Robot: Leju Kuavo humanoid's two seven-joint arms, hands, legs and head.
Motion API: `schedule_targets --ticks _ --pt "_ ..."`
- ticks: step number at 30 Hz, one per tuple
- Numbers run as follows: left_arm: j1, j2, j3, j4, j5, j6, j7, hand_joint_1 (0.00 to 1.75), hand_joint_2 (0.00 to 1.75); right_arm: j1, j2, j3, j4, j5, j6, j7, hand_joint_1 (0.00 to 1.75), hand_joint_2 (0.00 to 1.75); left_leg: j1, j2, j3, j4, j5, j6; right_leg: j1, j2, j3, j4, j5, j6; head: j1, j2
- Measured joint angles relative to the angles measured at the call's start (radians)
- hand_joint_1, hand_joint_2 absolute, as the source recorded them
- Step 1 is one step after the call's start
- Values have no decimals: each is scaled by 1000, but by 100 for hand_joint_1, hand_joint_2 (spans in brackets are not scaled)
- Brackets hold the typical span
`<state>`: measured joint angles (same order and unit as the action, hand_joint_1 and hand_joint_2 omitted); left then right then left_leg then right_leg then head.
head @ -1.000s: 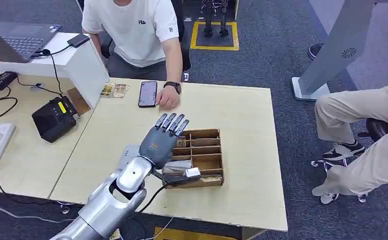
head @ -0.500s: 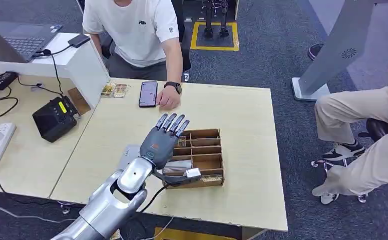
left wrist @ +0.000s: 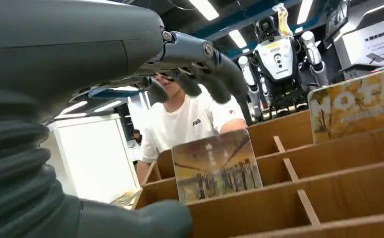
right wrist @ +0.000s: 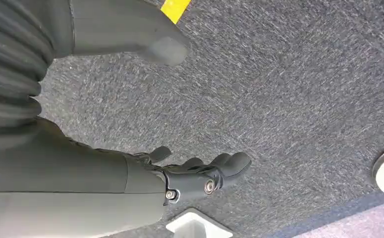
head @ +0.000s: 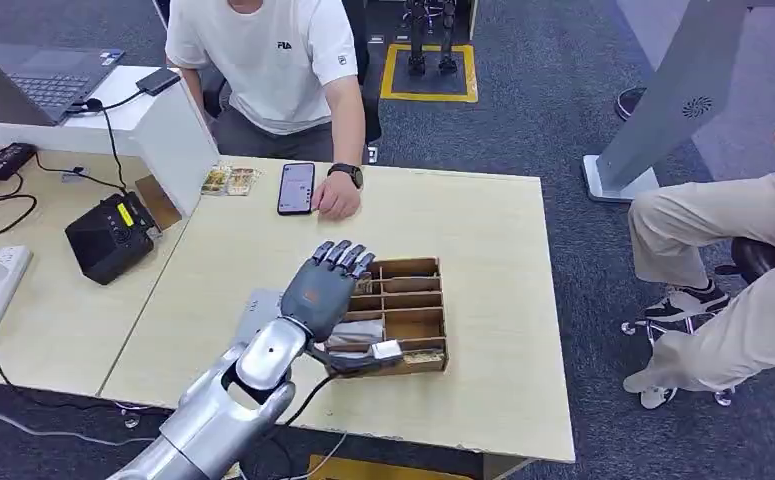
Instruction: Pass the card to the sensor for recognition and then transmit it.
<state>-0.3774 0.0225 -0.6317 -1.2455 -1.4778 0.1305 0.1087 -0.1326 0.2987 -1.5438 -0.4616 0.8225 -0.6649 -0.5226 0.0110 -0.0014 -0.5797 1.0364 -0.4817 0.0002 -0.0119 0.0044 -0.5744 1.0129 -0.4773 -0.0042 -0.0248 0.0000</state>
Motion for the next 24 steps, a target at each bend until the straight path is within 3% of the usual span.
schedule_targets --ticks 4,14,24 --pt "3 0 0 2 0 6 -1 51 175 0 0 0 0 4 0 1 0 175 0 0 0 0 0 0 0 0 0 0 0 0 0 0" --pt "5 1 0 5 0 -2 -6 30 175 0 0 0 -1 19 0 1 0 175 0 0 0 0 0 0 0 0 0 0 0 0 0 0" --pt "8 8 0 5 0 9 -4 31 175 0 1 0 -8 36 0 14 0 175 0 0 0 0 0 0 0 0 0 0 0 0 0 0"
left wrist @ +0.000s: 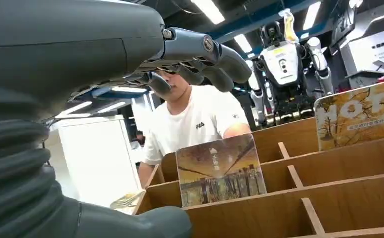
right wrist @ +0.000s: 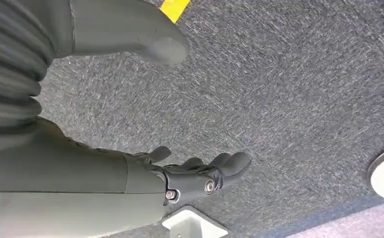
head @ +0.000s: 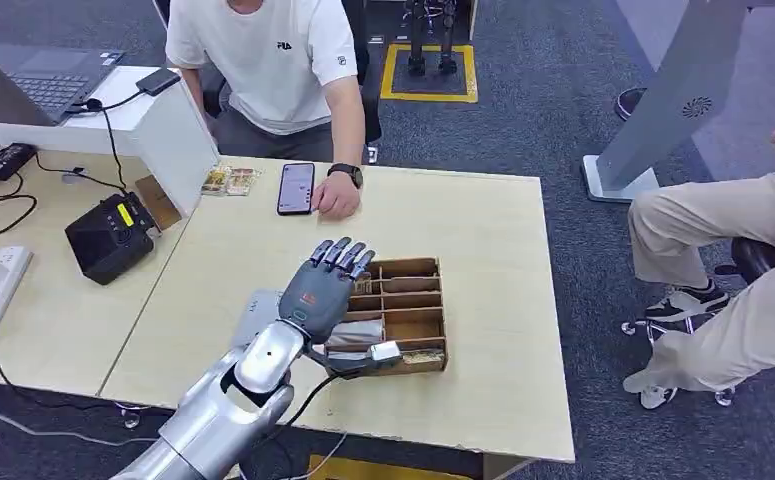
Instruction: Pass the card to the sensor for recognition and then transmit it.
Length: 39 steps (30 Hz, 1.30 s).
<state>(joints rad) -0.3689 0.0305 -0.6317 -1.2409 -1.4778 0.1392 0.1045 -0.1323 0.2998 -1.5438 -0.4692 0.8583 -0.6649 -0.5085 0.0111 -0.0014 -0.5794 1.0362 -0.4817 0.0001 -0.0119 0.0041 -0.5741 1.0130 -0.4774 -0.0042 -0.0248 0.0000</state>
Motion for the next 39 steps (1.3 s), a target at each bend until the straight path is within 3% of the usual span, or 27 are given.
schedule_targets --ticks 1,3,5,9,20,22,23,24,25,35,36,39 --pt "0 0 0 0 0 0 0 40 175 0 0 0 0 0 0 0 0 175 0 0 0 0 0 0 0 0 0 0 0 0 0 0" --pt "0 0 0 0 0 0 0 75 175 0 0 0 -1 0 0 0 0 175 0 0 0 0 0 0 0 0 0 0 0 0 0 0" --pt "5 1 0 0 0 0 -3 141 175 0 0 0 -2 0 0 0 0 175 0 0 0 0 0 0 0 0 0 0 0 0 0 0" --pt "13 3 0 3 0 2 -3 147 175 0 0 0 -2 0 0 0 0 175 0 0 0 0 0 0 0 0 0 0 0 0 0 0" --pt "9 3 0 3 0 4 -3 138 175 0 1 0 -4 2 0 0 0 175 0 0 1 0 0 0 0 0 0 0 0 0 0 0" --pt "9 3 0 3 0 4 -3 124 175 0 1 0 -4 2 0 0 0 175 0 0 1 0 0 0 0 0 0 0 0 0 0 0" --pt "8 2 0 4 0 1 -3 91 175 0 1 0 -5 2 0 0 0 175 0 0 1 0 0 0 0 0 1 0 0 0 1 0" --pt "10 2 0 4 0 1 -3 91 175 0 1 0 -5 2 0 0 0 175 0 0 0 0 0 0 0 1 0 0 0 0 1 0" --pt "22 7 0 12 0 -2 -3 79 175 2 2 0 -6 0 0 -2 0 175 0 0 0 0 0 0 0 1 -1 0 0 0 0 0" --pt "19 5 0 12 0 0 -6 79 175 0 1 0 -4 -6 0 -28 0 175 0 0 2 0 0 0 0 0 2 0 1 0 0 0" --pt "19 4 0 12 0 -4 -6 72 175 0 1 0 -4 0 0 -24 0 175 0 0 2 0 1 0 0 0 2 0 1 0 0 0" --pt "19 2 0 12 0 -13 -6 89 175 0 1 0 -4 4 0 -14 0 175 0 -1 2 0 1 -1 0 0 2 0 1 0 0 0"
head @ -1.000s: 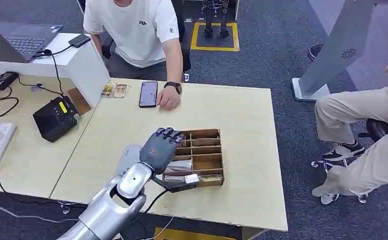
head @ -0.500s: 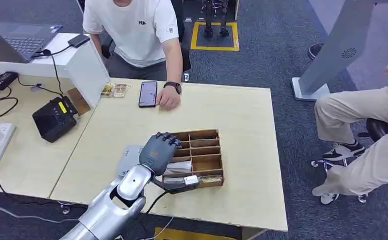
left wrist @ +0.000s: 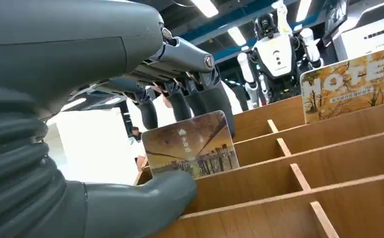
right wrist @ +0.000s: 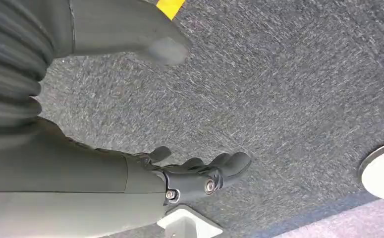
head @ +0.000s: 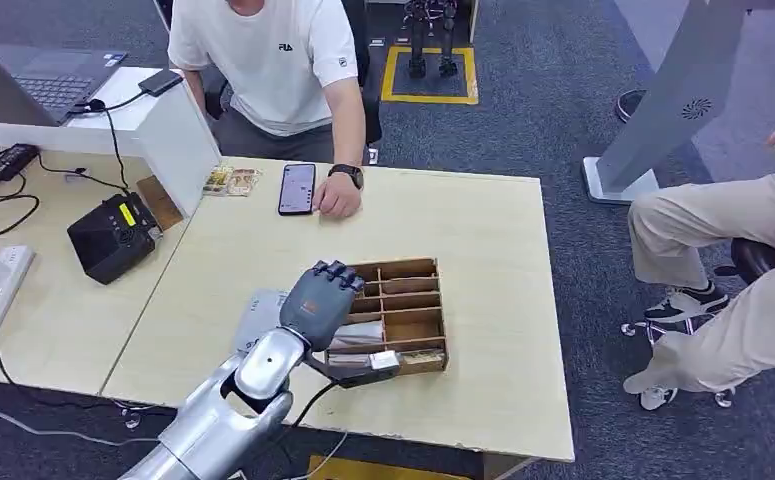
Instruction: Pass the card to the sensor for recognition and then transmit it.
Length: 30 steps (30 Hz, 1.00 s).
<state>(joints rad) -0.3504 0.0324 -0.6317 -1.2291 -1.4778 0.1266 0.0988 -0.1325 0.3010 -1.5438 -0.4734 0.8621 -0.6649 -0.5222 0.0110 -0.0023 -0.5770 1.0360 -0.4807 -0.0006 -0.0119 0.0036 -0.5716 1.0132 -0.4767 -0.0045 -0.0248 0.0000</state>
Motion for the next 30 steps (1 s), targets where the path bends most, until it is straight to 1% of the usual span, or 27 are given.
schedule_targets --ticks 1,2,4,16,23,25,27,30 --pt "0 0 0 0 0 1 0 101 175 0 0 0 0 2 0 2 0 175 0 0 0 0 0 0 0 0 0 0 0 0 0 0" --pt "1 0 0 0 0 3 0 148 175 0 0 0 0 5 0 4 0 175 0 0 0 0 0 0 0 0 0 0 0 0 0 0" --pt "5 3 0 0 2 11 0 175 175 0 0 0 -1 11 0 9 0 175 0 0 0 0 0 0 0 0 0 0 0 0 0 0" --pt "12 8 0 1 7 19 -10 175 175 1 0 0 -2 15 0 7 0 175 0 0 -1 0 0 0 0 0 0 0 0 0 0 0" --pt "12 9 0 2 24 26 -18 175 175 0 0 0 -1 11 0 -11 0 175 0 0 -1 0 0 0 0 0 0 0 0 0 0 0" --pt "16 9 0 2 33 54 -18 175 175 0 0 0 0 17 0 -10 0 175 0 0 -1 0 0 0 0 0 0 0 0 0 0 0" --pt "33 5 6 -2 60 102 -19 175 175 0 0 0 0 19 0 -10 0 175 0 0 -1 0 0 0 0 0 -1 0 0 0 0 0" --pt "68 -10 24 -33 113 168 -41 175 175 0 0 0 2 10 0 -21 0 175 0 0 -2 0 0 0 0 0 -2 0 0 0 0 0"
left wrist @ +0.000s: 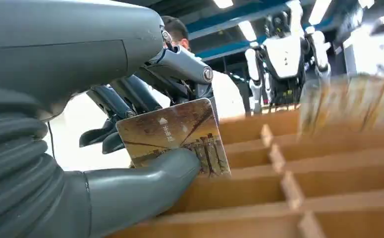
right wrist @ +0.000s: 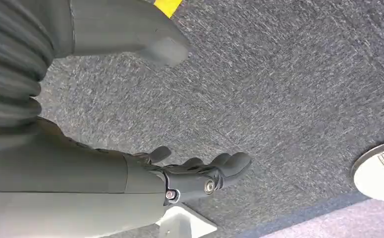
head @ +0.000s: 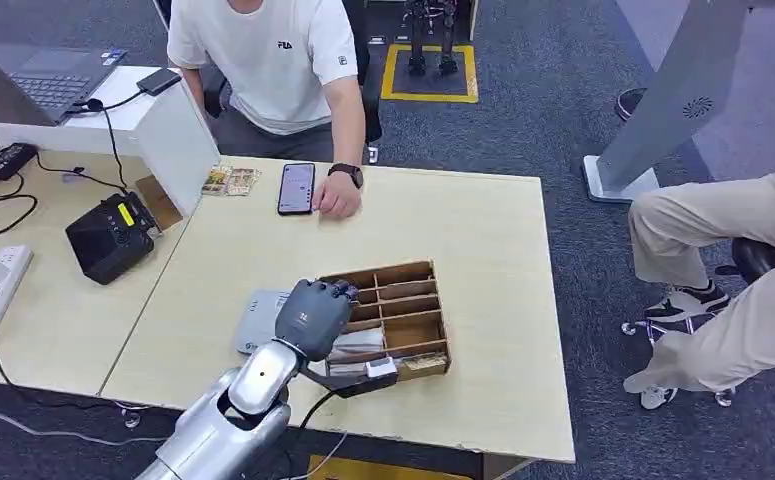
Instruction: Pass the card to the sensor for recognition and then transmit it.
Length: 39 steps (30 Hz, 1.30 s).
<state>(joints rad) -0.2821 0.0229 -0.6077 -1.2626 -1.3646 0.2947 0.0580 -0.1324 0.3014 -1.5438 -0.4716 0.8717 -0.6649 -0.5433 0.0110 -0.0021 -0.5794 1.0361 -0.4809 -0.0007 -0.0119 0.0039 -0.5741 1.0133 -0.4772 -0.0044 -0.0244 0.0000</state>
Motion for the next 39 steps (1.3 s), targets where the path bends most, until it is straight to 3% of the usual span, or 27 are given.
schedule_targets --ticks 4,9,16,20,22,25,28,39 --pt "37 -22 35 -70 29 85 -11 175 175 0 0 0 3 5 0 -1 0 175 0 0 -1 0 0 0 0 0 -1 0 0 0 0 0" --pt "85 -56 94 -139 97 239 -47 175 175 0 0 0 2 3 0 -1 0 175 0 0 -1 0 -1 0 0 0 -2 0 0 0 0 0" --pt "125 -93 156 -179 190 331 -107 175 175 0 0 0 2 -2 0 1 0 175 0 0 -1 0 0 0 0 0 -2 0 0 0 0 0" --pt "130 -116 187 -182 312 350 -155 175 175 0 0 0 1 -3 0 1 0 175 0 0 -1 0 0 0 0 0 -2 0 0 0 0 0" --pt "130 -131 203 -182 426 344 -193 175 175 0 0 0 1 -12 0 -3 0 175 0 0 -1 0 0 0 0 0 -2 0 0 0 0 0" --pt "118 -150 232 -176 572 321 -229 175 175 -1 0 0 1 -13 0 -5 0 175 0 0 -1 0 0 0 0 0 -2 0 0 0 0 0" --pt "94 -165 256 -154 653 295 -237 175 175 -1 0 0 1 -10 0 -6 0 175 0 0 -1 0 0 0 0 0 -2 0 0 0 0 0" --pt "-57 -178 323 6 659 289 -195 175 175 -7 0 0 4 42 0 -8 0 175 0 0 -1 0 0 0 0 0 -2 0 0 0 0 0"
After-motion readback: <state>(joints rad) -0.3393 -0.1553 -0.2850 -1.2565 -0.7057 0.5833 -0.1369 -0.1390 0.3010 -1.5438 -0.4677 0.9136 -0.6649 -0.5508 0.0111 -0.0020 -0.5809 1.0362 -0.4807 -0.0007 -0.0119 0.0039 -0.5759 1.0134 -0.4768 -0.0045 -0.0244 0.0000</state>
